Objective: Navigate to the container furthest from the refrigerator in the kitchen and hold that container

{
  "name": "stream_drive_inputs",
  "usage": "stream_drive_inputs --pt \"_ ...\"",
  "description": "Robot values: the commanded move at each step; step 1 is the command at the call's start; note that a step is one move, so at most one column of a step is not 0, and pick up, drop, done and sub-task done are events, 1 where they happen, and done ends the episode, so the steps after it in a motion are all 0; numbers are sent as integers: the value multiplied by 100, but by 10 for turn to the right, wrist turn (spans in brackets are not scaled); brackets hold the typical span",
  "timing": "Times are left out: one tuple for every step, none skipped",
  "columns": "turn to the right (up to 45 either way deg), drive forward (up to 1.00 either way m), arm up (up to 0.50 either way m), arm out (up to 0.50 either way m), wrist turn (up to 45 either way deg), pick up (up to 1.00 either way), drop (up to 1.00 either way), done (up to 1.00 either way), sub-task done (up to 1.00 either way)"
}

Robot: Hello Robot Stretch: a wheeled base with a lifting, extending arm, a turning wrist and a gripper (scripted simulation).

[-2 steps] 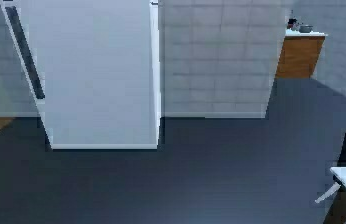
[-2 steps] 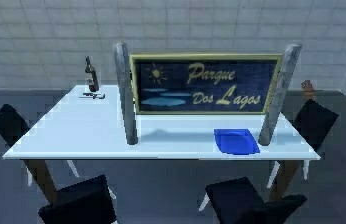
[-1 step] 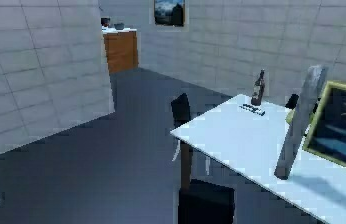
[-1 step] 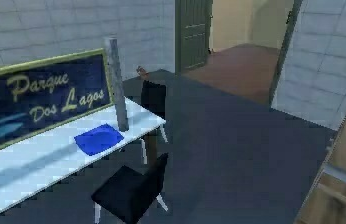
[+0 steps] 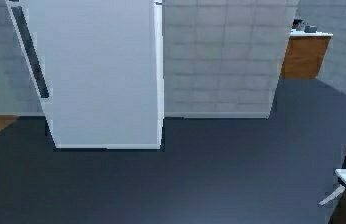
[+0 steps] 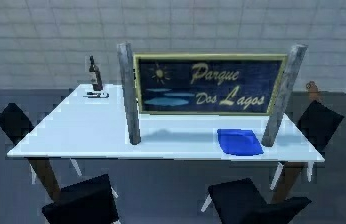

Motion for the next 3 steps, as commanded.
stream_drive_inputs --pt "0 20 0 0 0 0 0 0 0" --pt "90 0 0 0 0 0 0 0 0" --pt "0 100 0 0 0 0 0 0 0"
